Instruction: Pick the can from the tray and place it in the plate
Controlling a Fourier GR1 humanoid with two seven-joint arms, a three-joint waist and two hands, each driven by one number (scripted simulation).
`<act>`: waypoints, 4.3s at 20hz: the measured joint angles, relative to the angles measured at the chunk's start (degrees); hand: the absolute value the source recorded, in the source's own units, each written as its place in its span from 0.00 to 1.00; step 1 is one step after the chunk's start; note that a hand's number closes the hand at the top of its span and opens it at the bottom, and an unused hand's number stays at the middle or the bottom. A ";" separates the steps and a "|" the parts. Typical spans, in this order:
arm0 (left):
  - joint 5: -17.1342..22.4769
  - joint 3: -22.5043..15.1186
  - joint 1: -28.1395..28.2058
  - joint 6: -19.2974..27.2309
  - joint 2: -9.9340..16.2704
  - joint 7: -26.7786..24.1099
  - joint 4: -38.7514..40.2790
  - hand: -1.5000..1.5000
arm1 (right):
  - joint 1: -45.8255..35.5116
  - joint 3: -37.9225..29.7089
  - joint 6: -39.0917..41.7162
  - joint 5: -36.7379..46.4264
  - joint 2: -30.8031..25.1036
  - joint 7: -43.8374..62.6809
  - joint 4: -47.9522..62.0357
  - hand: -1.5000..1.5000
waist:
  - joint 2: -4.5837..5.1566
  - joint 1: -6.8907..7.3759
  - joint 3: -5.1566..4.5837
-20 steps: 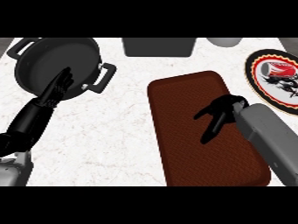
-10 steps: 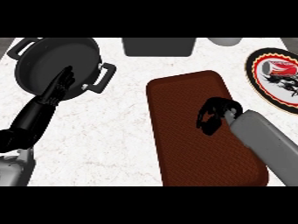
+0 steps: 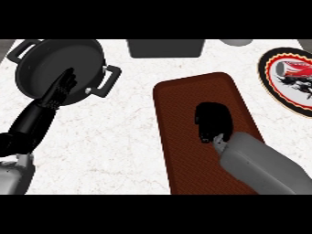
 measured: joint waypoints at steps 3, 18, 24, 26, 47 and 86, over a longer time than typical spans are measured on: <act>-0.45 -0.17 0.32 0.57 -0.46 0.84 -1.39 0.50 | 0.71 1.20 -4.26 7.10 -0.32 3.16 -3.75 1.00 | 0.06 -0.05 0.02; -1.46 0.52 2.31 -0.34 -1.21 0.84 -3.13 0.50 | 6.59 -11.09 -0.80 22.42 -11.78 11.11 -32.86 1.00 | 0.25 -0.41 0.02; -1.11 1.38 2.18 -1.68 -1.35 0.83 -3.25 0.50 | 10.32 -18.79 -0.15 25.87 -13.92 9.28 -33.67 1.00 | 0.49 0.15 0.05; -1.49 1.20 2.25 -1.50 -1.90 0.88 -3.58 0.50 | 11.46 -22.21 -1.18 25.63 -14.43 7.20 -31.48 1.00 | 0.59 0.33 0.06; -3.53 2.94 -1.01 -3.81 -3.95 -0.02 0.00 0.50 | 3.87 -48.76 -20.76 20.53 -12.31 -30.58 18.51 1.00 | 1.10 1.76 0.11; -4.02 5.32 1.31 -5.75 -4.75 0.49 -2.22 0.50 | 1.80 -87.53 7.05 -19.58 -18.76 -81.51 47.45 0.00 | 0.68 0.58 0.10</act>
